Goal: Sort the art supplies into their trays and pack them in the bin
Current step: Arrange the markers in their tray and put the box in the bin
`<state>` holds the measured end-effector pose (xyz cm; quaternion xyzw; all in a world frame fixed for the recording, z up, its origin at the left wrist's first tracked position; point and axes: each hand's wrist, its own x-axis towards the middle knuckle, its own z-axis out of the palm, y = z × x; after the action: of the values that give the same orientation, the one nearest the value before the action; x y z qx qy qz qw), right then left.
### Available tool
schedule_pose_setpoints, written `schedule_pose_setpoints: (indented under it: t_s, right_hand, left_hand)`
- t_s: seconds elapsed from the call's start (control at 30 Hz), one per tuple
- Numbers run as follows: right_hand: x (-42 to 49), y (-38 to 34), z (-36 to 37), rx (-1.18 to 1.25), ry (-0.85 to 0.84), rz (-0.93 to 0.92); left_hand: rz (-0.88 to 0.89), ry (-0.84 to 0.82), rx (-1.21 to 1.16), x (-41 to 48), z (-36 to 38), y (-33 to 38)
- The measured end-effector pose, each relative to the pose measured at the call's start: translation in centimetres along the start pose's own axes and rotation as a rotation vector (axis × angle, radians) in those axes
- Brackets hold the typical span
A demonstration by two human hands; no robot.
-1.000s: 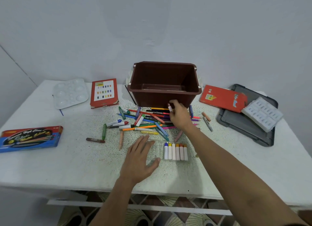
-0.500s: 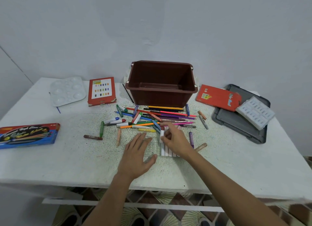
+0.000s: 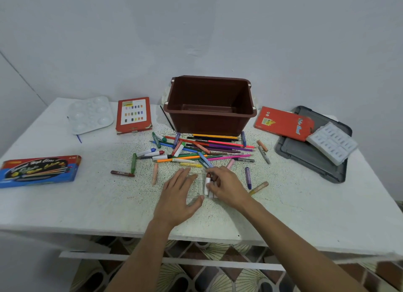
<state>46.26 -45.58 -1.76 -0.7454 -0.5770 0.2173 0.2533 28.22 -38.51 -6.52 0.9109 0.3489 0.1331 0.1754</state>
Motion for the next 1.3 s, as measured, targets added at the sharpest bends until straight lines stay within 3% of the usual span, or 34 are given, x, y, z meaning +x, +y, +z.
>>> schedule_pose_setpoints:
  t_s: [0.53,0.7,0.87,1.07,1.3]
  right_hand:
    - [-1.0,0.4,2.2,-0.291,0.014,-0.104]
    - [-2.4,1.0,1.9,-0.202,0.143,-0.168]
    - [-4.0,2.5,1.4,-0.305,0.312,-0.217]
    - [-5.6,4.8,1.9,-0.387,0.251,-0.208]
    - [-6.2,5.4,2.8,-0.413,0.299,-0.23]
  left_hand:
    - [-0.01,-0.009,0.03,0.0,0.0,0.2]
    - [-0.013,-0.013,0.028,0.0,0.0,0.2]
    - [-0.008,-0.015,-0.004,-0.2,0.2,0.0]
    - [0.013,0.004,-0.012,-0.1,0.4,-0.1]
    - [-0.018,0.087,-0.096,-0.1,0.5,-0.1]
